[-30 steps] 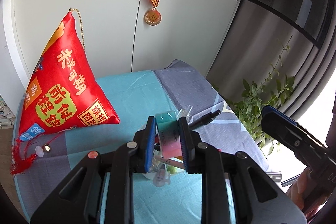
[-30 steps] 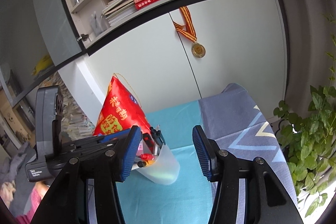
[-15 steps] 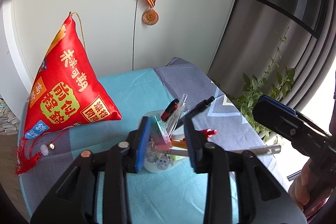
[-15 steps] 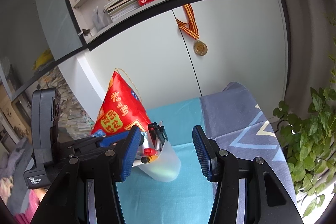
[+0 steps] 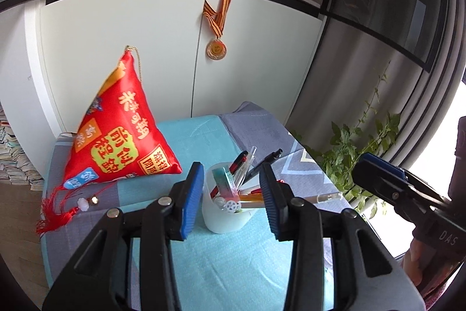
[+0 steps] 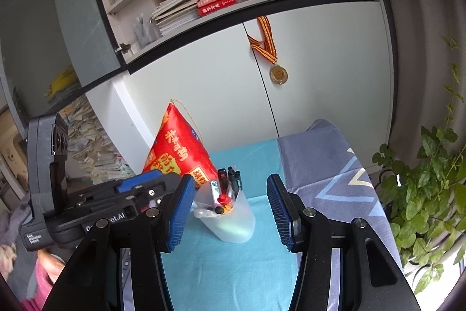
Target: Organize stationery
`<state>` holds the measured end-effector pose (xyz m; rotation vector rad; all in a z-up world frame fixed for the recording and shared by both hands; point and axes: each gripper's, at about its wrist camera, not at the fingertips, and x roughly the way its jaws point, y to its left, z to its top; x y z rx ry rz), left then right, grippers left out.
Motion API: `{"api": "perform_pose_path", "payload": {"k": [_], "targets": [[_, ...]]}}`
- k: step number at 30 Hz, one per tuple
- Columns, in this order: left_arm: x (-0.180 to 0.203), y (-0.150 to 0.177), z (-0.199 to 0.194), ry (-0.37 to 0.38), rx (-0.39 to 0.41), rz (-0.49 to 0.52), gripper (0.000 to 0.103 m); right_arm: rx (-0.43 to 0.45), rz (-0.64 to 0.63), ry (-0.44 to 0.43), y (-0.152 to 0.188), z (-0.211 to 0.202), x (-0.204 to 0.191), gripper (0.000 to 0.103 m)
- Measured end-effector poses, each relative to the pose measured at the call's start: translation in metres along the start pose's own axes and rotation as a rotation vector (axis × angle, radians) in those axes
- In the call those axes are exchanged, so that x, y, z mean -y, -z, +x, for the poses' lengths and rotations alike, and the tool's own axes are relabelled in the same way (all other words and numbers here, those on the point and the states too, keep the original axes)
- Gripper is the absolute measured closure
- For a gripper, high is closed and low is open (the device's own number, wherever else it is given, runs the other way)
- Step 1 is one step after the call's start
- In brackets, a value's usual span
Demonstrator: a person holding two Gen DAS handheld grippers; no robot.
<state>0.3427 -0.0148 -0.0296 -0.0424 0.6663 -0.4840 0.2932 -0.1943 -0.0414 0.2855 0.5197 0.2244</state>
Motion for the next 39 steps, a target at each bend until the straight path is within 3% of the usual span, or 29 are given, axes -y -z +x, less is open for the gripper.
{"api": "perform_pose_path", "payload": {"k": [11,19,21,34,39], "targets": [[0.007,0.013,-0.057,-0.041,0.077,0.02,0.051,0.013,-0.041,0.016,0.003,-0.029,-0.029,0.05],[0.024,0.036,-0.104,-0.177,0.152,0.044,0.036,0.014,-0.119,0.096,0.015,-0.06,-0.059,0.05],[0.029,0.043,-0.117,-0.19,0.169,0.053,0.032,0.018,-0.136,0.103,0.02,-0.073,-0.065,0.044],[0.056,0.091,-0.197,-0.286,0.274,0.057,0.009,0.049,-0.19,0.148,0.053,-0.146,-0.105,0.043],[0.058,0.114,-0.218,-0.328,0.277,0.036,0.009,0.044,-0.203,0.163,0.073,-0.167,-0.115,0.043]]}}
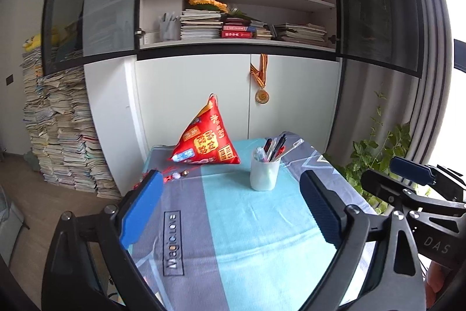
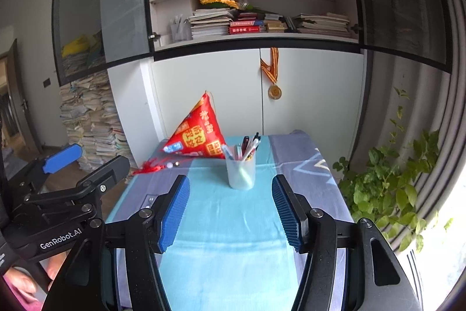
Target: Organize stationery
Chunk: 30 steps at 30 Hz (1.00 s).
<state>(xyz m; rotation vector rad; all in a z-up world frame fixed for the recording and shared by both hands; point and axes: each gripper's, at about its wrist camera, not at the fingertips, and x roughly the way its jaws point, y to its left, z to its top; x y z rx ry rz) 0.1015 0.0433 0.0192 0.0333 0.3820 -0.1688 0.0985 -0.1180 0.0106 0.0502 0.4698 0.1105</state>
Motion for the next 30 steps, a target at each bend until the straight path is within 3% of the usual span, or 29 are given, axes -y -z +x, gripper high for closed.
{"api": "perform_pose_path", "payload": {"k": [13,15,16,24,30], "targets": [[0.001,0.017,-0.068,-0.054,0.097,0.005,0.001,0.048,0.026,0.026,0.022,-0.066,-0.01,0.042],[0.002,0.018,-0.077,-0.056,0.107,0.015,0.001,0.058,0.027,0.031,0.022,-0.072,-0.012,0.019],[0.002,0.018,-0.08,-0.055,0.111,0.02,0.001,0.077,0.03,0.034,0.022,-0.076,-0.014,0.019],[0.0,0.018,-0.103,-0.05,0.162,0.012,0.001,0.15,0.016,0.054,0.022,-0.103,-0.022,0.018],[0.004,0.018,-0.104,-0.044,0.162,0.021,0.001,0.145,0.029,0.07,0.024,-0.105,-0.018,0.018]]}}
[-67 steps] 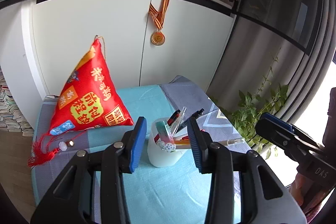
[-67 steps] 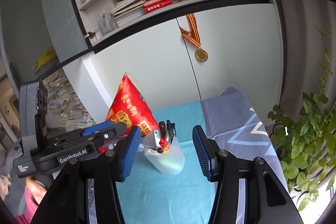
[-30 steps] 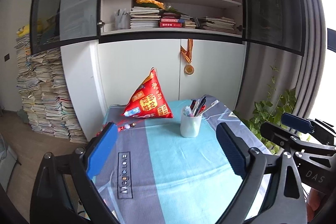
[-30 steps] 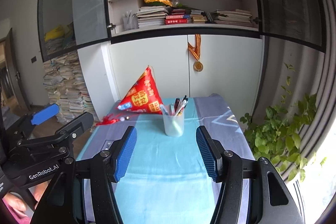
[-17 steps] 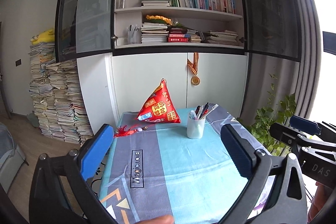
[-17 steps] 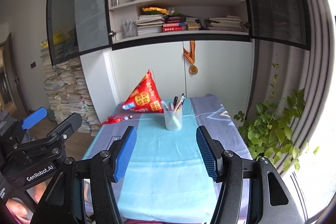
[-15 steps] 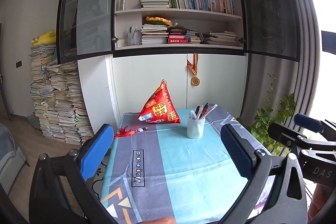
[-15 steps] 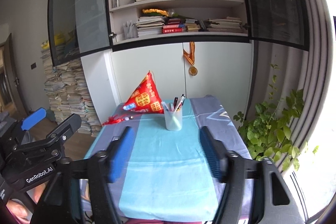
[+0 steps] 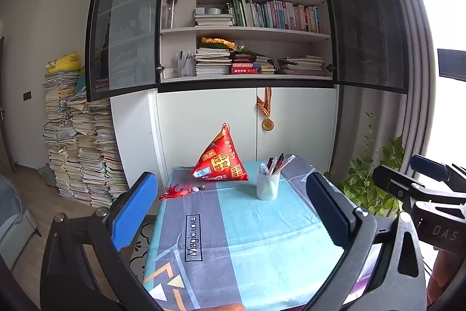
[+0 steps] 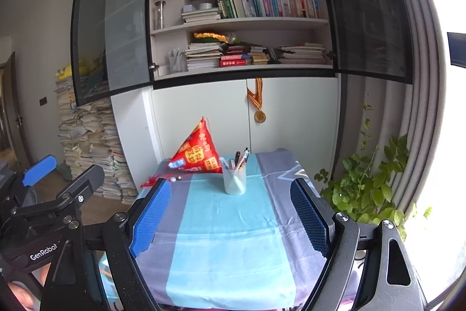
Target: Organize stationery
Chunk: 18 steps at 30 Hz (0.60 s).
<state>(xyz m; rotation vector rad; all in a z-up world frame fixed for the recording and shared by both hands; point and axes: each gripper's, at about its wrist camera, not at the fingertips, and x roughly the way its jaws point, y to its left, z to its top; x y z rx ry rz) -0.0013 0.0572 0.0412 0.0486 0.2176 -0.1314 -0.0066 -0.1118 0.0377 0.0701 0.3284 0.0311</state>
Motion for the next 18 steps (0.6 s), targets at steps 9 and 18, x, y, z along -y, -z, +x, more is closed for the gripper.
{"api": "perform_pose_path", "payload": {"k": [9,18], "targets": [[0.0031,0.0,0.0036,-0.014,-0.007,0.007,0.001,-0.005,0.005,0.0,0.0004,0.0026,0.002,0.018],[0.0031,-0.0003,0.0071,-0.017,-0.013,0.011,0.001,-0.022,0.017,0.002,0.0027,0.0102,0.0049,0.018]]}}
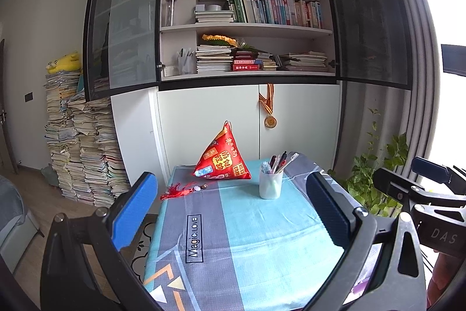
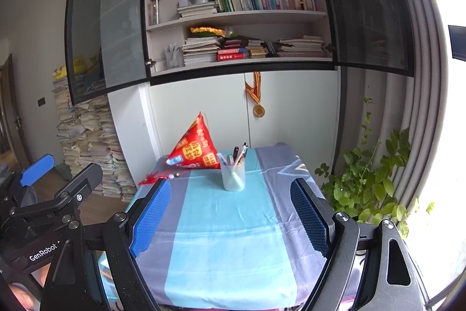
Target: Organize stationery
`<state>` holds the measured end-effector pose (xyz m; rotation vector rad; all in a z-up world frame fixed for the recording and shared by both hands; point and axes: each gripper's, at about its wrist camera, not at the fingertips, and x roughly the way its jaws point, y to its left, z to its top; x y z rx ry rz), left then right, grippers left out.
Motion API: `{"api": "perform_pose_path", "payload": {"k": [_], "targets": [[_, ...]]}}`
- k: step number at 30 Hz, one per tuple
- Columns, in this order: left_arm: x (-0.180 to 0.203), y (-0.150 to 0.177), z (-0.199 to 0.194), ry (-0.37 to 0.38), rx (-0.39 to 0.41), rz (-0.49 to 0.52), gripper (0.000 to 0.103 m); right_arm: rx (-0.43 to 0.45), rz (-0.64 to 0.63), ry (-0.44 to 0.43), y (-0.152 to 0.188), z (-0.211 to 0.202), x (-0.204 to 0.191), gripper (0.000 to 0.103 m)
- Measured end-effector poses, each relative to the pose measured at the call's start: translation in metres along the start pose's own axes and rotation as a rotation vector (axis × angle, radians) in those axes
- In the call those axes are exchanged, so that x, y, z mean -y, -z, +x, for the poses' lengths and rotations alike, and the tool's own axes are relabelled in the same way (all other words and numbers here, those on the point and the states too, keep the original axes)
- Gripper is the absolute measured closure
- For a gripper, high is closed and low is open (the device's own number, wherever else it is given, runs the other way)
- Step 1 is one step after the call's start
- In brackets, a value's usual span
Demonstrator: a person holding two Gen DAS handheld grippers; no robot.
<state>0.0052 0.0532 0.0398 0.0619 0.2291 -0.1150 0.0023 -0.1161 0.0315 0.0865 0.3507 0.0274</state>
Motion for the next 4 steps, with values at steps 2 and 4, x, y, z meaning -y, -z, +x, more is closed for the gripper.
{"api": "perform_pose_path", "payload": {"k": [2,4], "targets": [[0.0009,-0.0001,0.0012,0.0,0.0,0.004,0.001,-0.001,0.003,0.001,-0.0001,0.0017,0.0008,0.018],[0.001,-0.0002,0.0029,0.004,-0.005,0.007,0.001,-0.003,0.004,0.003,0.0005,0.0026,0.0014,0.018]]}}
